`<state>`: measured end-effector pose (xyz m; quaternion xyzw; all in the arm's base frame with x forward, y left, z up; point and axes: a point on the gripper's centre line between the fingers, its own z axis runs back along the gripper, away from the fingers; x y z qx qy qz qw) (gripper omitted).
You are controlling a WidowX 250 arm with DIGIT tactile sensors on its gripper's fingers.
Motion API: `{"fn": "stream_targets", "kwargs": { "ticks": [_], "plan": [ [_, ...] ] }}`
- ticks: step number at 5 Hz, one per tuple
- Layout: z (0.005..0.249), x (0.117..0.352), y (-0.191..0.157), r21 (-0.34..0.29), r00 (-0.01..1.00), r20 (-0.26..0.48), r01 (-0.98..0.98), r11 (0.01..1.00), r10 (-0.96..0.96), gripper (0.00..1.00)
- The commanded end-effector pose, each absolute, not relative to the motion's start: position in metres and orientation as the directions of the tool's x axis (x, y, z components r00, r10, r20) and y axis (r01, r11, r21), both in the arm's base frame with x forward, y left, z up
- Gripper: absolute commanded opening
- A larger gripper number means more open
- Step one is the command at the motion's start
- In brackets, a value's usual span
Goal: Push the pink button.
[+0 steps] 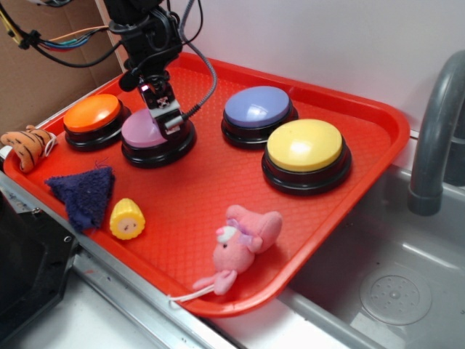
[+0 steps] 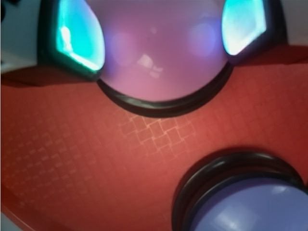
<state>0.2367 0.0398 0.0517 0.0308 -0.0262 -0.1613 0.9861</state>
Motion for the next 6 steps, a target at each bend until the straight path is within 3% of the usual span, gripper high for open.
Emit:
{"fn": "stream_targets", "kwargs": {
  "ticks": [1, 3, 6],
  "plan": [
    [0.109, 0.230, 0.045, 0.102, 0.941, 0.185, 0.269, 0.958, -0.284, 1.00],
    [0.128, 0.232, 0.032, 0.051, 0.958, 0.161, 0.232, 0.971, -0.237, 1.00],
    [0.147, 0.226, 0.035, 0.075, 0.965, 0.159, 0.200, 0.977, -0.210, 1.00]
  ]
}}
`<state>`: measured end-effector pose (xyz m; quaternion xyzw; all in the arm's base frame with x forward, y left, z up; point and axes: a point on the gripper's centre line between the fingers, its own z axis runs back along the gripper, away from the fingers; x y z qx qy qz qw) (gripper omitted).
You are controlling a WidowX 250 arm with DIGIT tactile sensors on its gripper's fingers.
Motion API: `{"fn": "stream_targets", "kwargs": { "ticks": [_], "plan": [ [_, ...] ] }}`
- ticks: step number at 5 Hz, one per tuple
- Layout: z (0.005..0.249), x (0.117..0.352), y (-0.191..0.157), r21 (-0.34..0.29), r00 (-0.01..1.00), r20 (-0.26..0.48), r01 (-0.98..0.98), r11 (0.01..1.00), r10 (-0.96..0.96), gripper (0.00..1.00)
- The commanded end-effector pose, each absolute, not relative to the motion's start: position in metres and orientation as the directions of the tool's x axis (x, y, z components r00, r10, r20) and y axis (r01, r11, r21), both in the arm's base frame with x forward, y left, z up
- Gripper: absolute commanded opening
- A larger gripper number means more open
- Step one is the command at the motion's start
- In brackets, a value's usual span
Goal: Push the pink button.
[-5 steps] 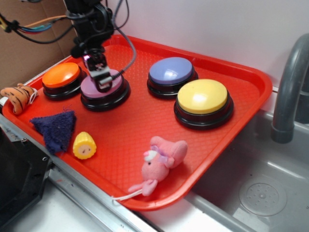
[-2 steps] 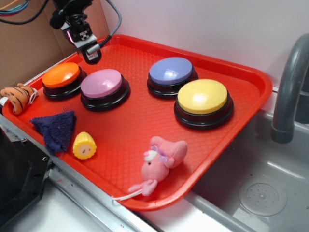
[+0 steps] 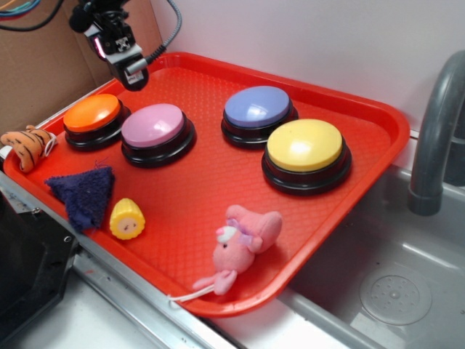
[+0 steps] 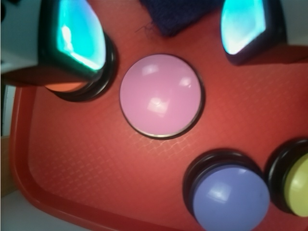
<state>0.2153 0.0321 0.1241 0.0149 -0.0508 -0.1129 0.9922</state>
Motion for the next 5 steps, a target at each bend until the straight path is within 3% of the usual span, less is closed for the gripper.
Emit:
{"fn": "stream_targets", "kwargs": {
  "ticks": [1, 3, 5],
  "plan": [
    [0.150, 0.226, 0.036, 0.072, 0.964, 0.164, 0.198, 0.977, -0.208, 1.00],
    [0.156, 0.225, 0.035, 0.070, 0.964, 0.185, 0.183, 0.981, -0.193, 1.00],
    [0.165, 0.217, 0.032, 0.058, 0.933, 0.252, 0.251, 0.966, -0.257, 1.00]
  ]
}}
